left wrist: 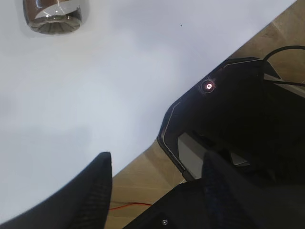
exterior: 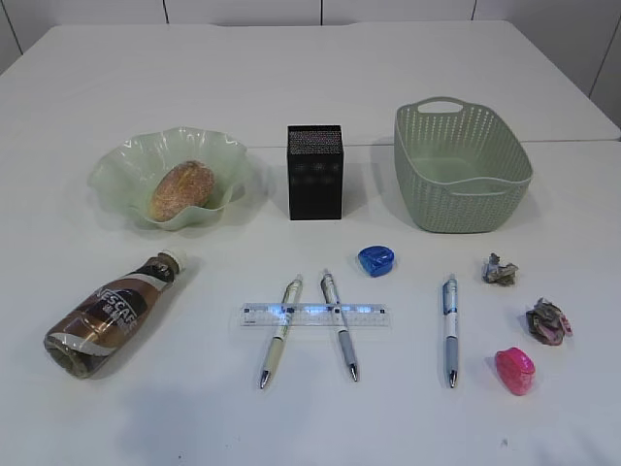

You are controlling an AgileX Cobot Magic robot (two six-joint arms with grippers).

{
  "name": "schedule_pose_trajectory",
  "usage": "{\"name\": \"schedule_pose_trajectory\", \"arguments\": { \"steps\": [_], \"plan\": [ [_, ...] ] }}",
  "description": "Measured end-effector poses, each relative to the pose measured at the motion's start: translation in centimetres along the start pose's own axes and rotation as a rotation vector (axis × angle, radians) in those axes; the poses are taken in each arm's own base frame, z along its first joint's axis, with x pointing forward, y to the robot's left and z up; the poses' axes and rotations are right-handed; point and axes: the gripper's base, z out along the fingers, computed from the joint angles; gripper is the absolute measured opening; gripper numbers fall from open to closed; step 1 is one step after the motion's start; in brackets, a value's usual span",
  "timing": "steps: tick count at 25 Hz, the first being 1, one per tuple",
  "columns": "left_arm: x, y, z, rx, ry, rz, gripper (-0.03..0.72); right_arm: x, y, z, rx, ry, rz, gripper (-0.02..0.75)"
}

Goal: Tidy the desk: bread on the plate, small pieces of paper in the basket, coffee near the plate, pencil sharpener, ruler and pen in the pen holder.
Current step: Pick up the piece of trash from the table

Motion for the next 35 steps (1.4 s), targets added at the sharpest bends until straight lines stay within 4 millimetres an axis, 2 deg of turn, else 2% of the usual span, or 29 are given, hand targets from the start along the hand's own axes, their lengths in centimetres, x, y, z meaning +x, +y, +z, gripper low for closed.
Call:
{"name": "schedule_pose_trajectory", "arguments": {
  "steps": [3, 8, 10, 11, 15, 18, 20, 21, 24, 25, 27, 29, 30, 32, 33, 35],
  "plan": [
    [0.8, 0.0, -0.3, -0.001, -0.020, 0.000, 0.415, -0.2, 0.0, 0.5, -0.003, 0.034, -0.011, 0.334],
    [1.2, -0.1, -0.7, -0.001, -0.044, 0.001, 0.415, -1.2, -0.1, 2.7, -0.009, 0.116, -0.029, 0.333],
    [1.2, -0.1, -0.7, -0.001, -0.044, 0.001, 0.415, -1.2, -0.1, 2.7, -0.009, 0.116, -0.029, 0.333],
    [1.2, -0.1, -0.7, -0.001, -0.044, 0.001, 0.413, -1.6, -0.2, 3.8, -0.011, 0.158, -0.032, 0.333],
    [1.2, -0.1, -0.7, -0.001, -0.045, 0.001, 0.405, -2.2, -0.3, 5.6, -0.018, 0.252, -0.029, 0.333],
    [1.2, -0.1, -0.7, -0.001, -0.045, 0.001, 0.403, -3.1, -0.3, 6.4, -0.020, 0.289, -0.020, 0.334],
    [1.2, -0.1, -0.7, -0.001, -0.045, 0.001, 0.403, -3.5, -0.4, 6.3, -0.018, 0.274, -0.016, 0.334],
    [1.2, -0.1, -0.7, -0.001, -0.045, 0.001, 0.403, -4.6, -0.4, 7.5, -0.021, 0.323, -0.008, 0.334],
    [1.2, -0.1, -0.7, -0.001, -0.045, 0.001, 0.402, -5.9, -0.6, 8.8, -0.024, 0.371, -0.005, 0.333],
    [1.2, -0.1, -0.7, -0.001, -0.045, 0.001, 0.402, -5.9, -0.6, 8.8, -0.024, 0.371, -0.005, 0.333],
    [1.2, -0.1, -0.7, -0.001, -0.045, 0.001, 0.402, -6.7, -0.6, 10.0, -0.028, 0.429, -0.001, 0.333],
    [1.2, -0.1, -0.7, -0.001, -0.045, 0.001, 0.402, -6.7, -0.6, 10.0, -0.028, 0.429, -0.001, 0.333],
    [1.2, -0.1, -0.7, -0.001, -0.045, -0.001, 0.402, -7.4, -0.7, 11.6, -0.035, 0.510, 0.005, 0.333],
    [1.2, -0.1, -0.7, -0.001, -0.045, -0.001, 0.402, -7.4, -0.7, 11.8, -0.037, 0.541, 0.008, 0.334],
    [1.2, -0.1, -0.7, -0.001, -0.045, -0.001, 0.402, -8.0, -0.7, 13.5, -0.041, 0.597, 0.010, 0.334],
    [1.2, -0.1, -0.7, -0.001, -0.045, -0.001, 0.402, -8.2, -0.8, 14.4, -0.042, 0.625, 0.008, 0.334]
  ]
}}
